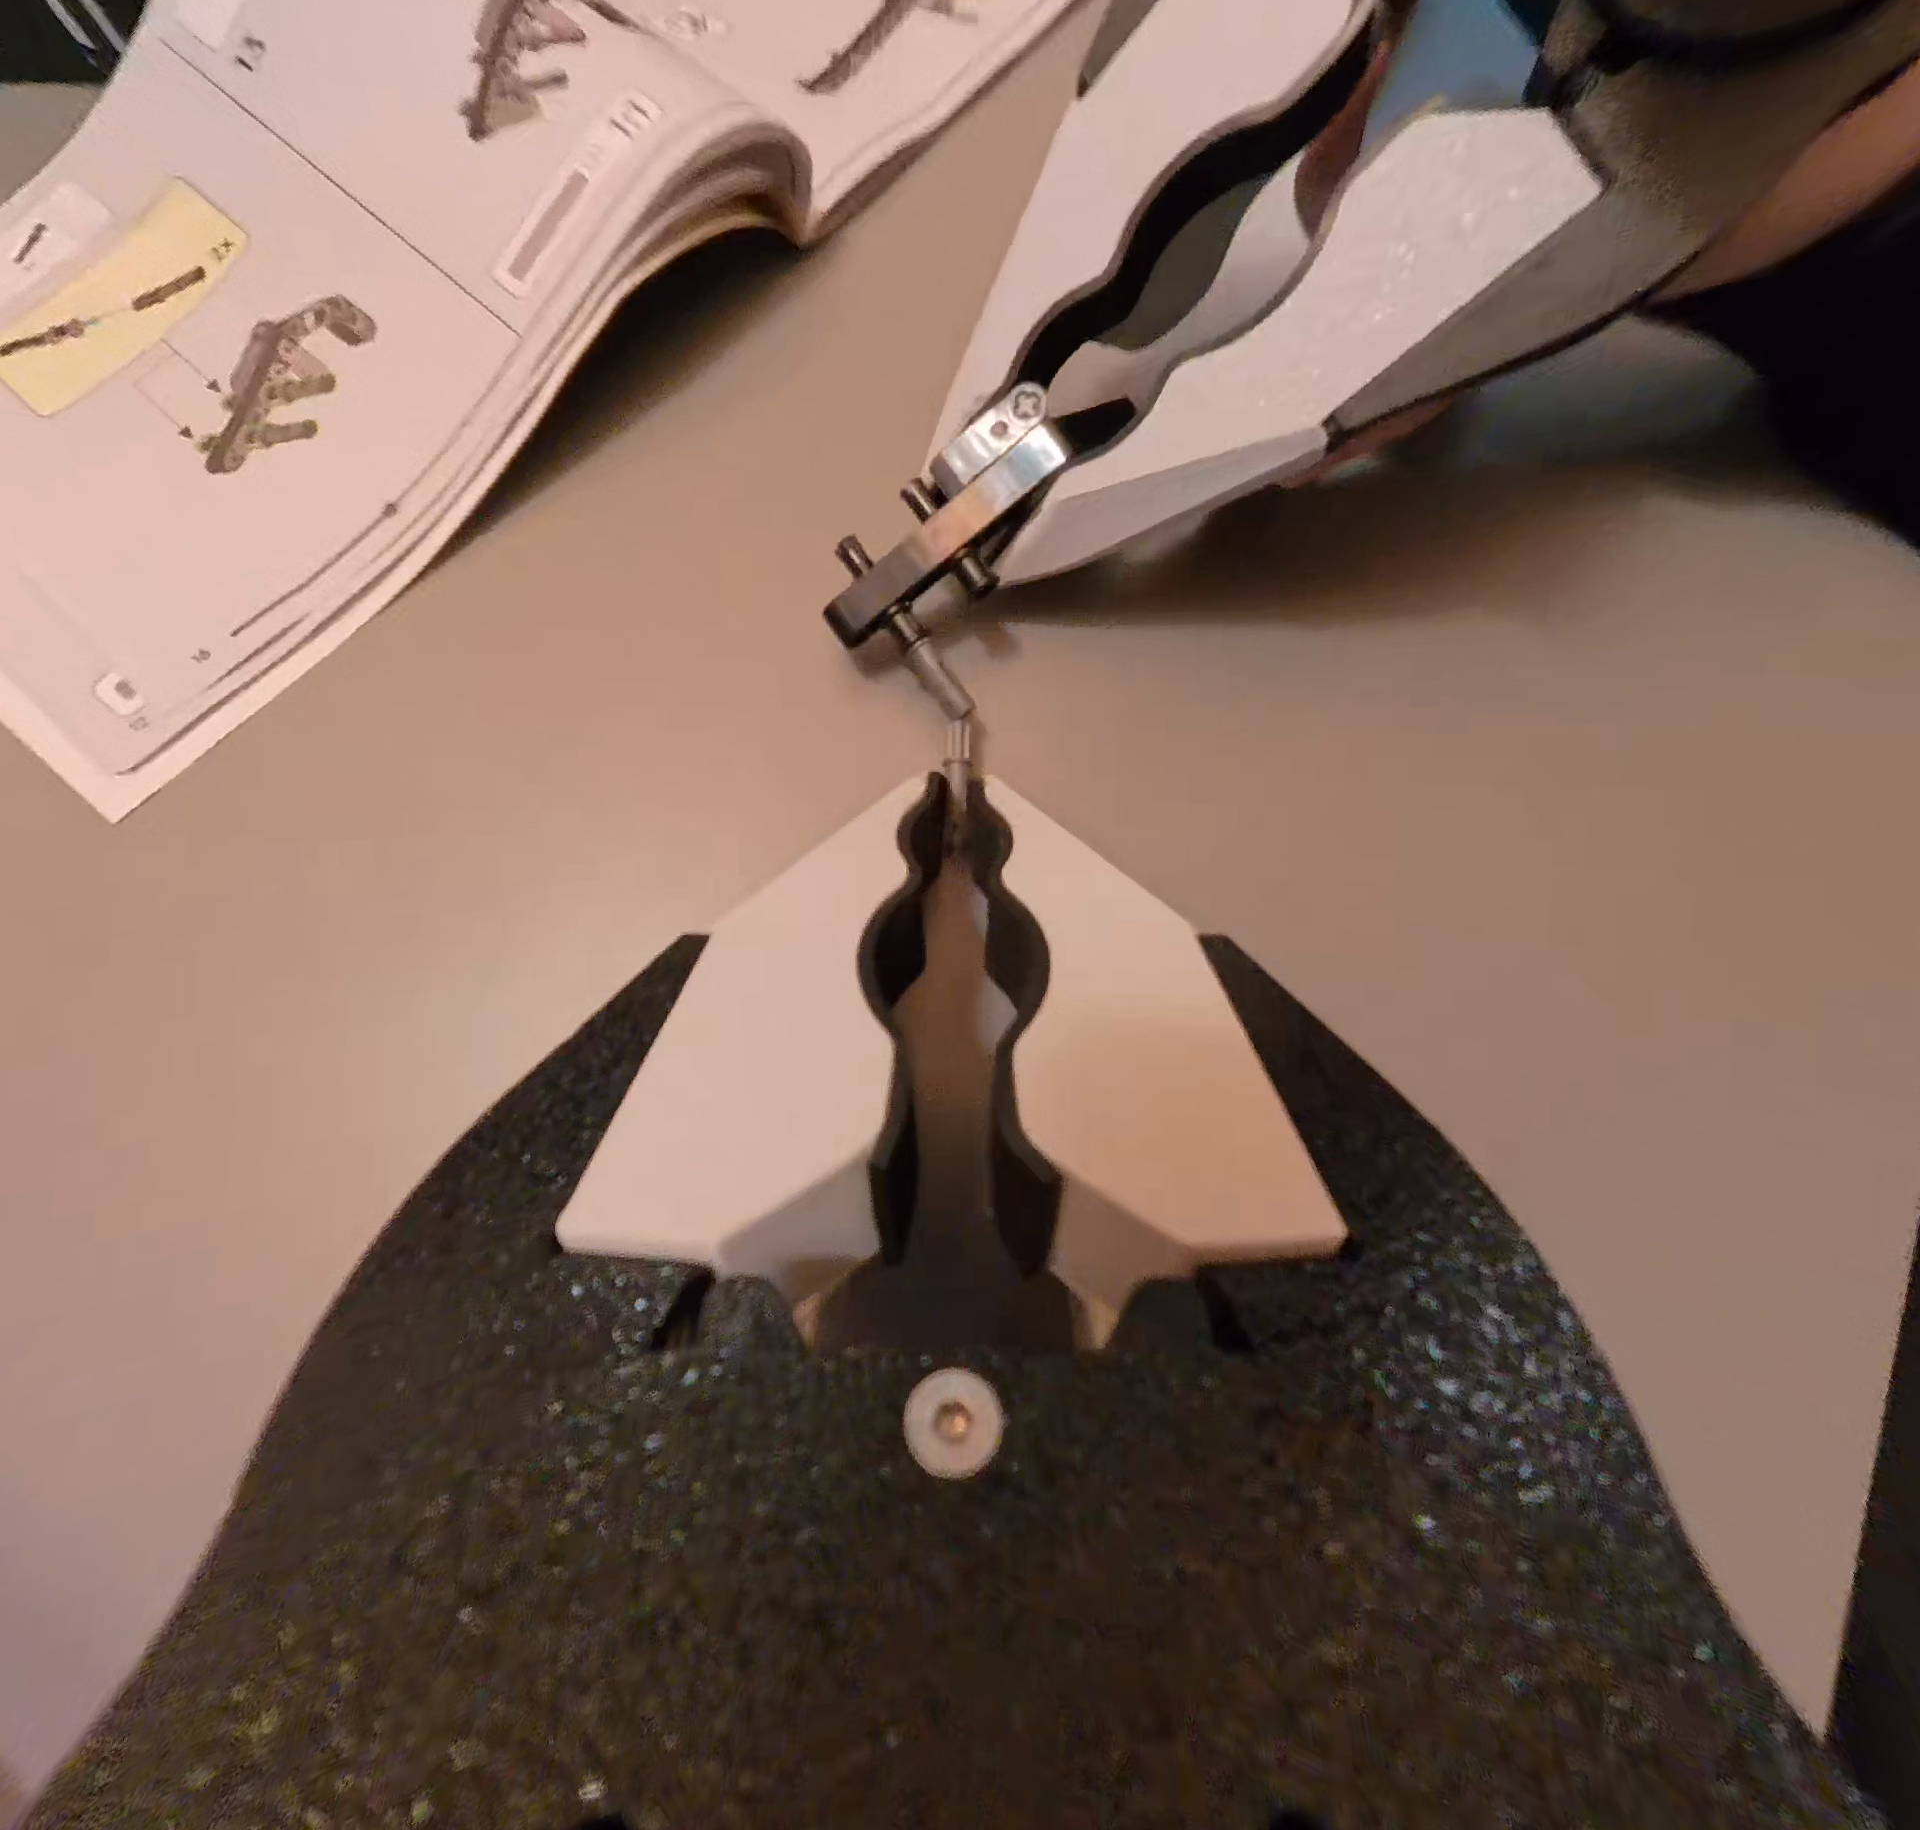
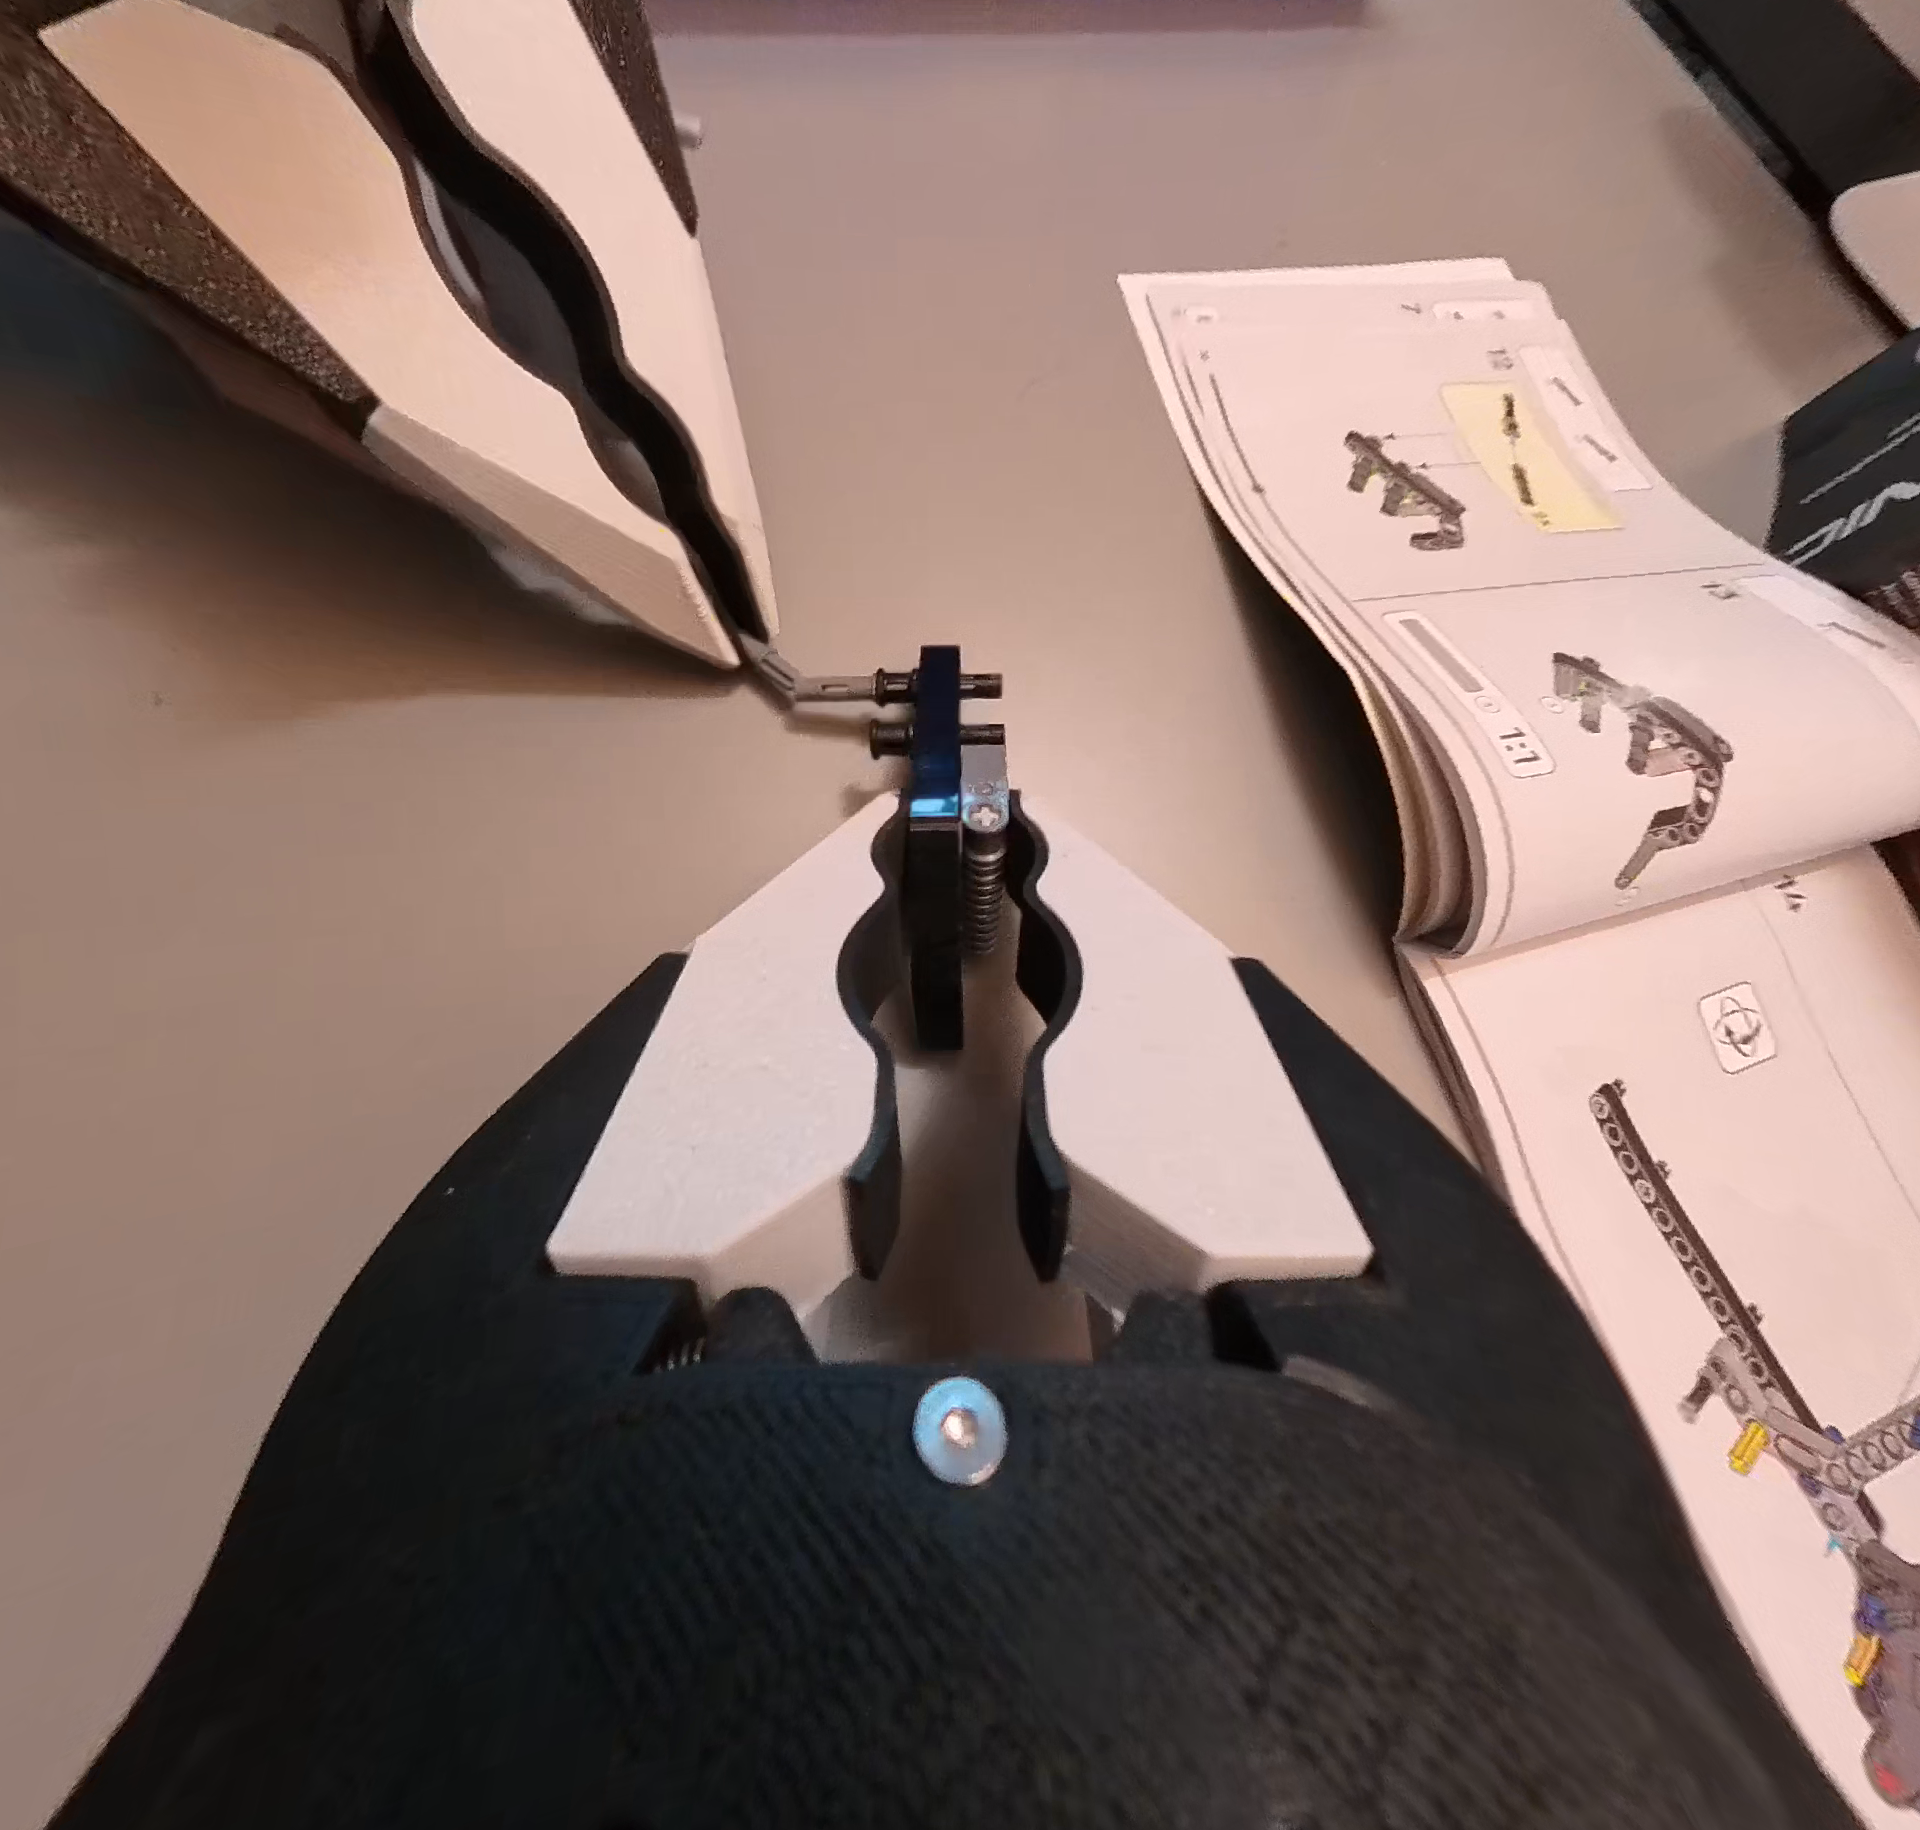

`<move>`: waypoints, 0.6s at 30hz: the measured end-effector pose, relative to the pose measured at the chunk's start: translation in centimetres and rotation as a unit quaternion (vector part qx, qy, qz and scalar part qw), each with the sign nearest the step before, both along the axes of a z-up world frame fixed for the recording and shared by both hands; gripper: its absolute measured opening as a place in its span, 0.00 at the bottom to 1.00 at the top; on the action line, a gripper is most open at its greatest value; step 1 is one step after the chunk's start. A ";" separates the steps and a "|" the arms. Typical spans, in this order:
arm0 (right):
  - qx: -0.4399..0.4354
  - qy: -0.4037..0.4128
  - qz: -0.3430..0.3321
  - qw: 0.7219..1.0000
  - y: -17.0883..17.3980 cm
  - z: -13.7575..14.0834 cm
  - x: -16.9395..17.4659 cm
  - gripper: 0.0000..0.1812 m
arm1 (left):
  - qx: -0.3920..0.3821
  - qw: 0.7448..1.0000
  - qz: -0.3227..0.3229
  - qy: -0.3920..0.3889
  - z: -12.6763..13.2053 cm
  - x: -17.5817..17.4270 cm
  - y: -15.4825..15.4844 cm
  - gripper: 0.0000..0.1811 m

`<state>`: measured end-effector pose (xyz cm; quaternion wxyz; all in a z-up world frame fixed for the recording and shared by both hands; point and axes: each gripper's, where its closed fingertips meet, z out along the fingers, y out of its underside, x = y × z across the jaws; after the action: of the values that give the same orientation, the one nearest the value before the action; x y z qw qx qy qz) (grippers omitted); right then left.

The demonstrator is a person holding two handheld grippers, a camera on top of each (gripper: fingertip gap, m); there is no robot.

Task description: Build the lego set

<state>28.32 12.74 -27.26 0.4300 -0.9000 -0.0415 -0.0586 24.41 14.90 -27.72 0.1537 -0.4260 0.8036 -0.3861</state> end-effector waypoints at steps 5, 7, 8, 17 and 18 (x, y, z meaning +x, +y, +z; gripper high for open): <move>0.056 -0.017 -0.016 0.998 0.7 1.9 0.3 0.07 | -0.112 0.993 0.014 -0.020 2.5 0.4 -0.4 0.01; 0.068 -0.033 -0.028 0.997 1.0 2.3 0.6 0.08 | -0.139 0.990 0.017 -0.026 3.3 0.4 -0.5 0.01; 0.072 -0.048 -0.038 0.996 1.0 2.4 0.9 0.08 | -0.152 0.988 0.021 -0.031 3.7 0.5 -0.5 0.01; 0.169 -0.125 -0.078 0.975 1.6 5.8 1.7 0.07 | -0.295 0.953 0.063 -0.038 5.8 1.3 -1.1 0.01; 0.173 -0.131 -0.081 0.973 1.6 6.0 1.7 0.07 | -0.303 0.950 0.067 -0.039 5.9 1.3 -1.0 0.01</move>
<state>30.07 14.30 -21.26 0.5641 -0.7966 -0.0135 -0.2169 25.75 13.86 -21.80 0.0740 -0.4898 0.6121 -0.6164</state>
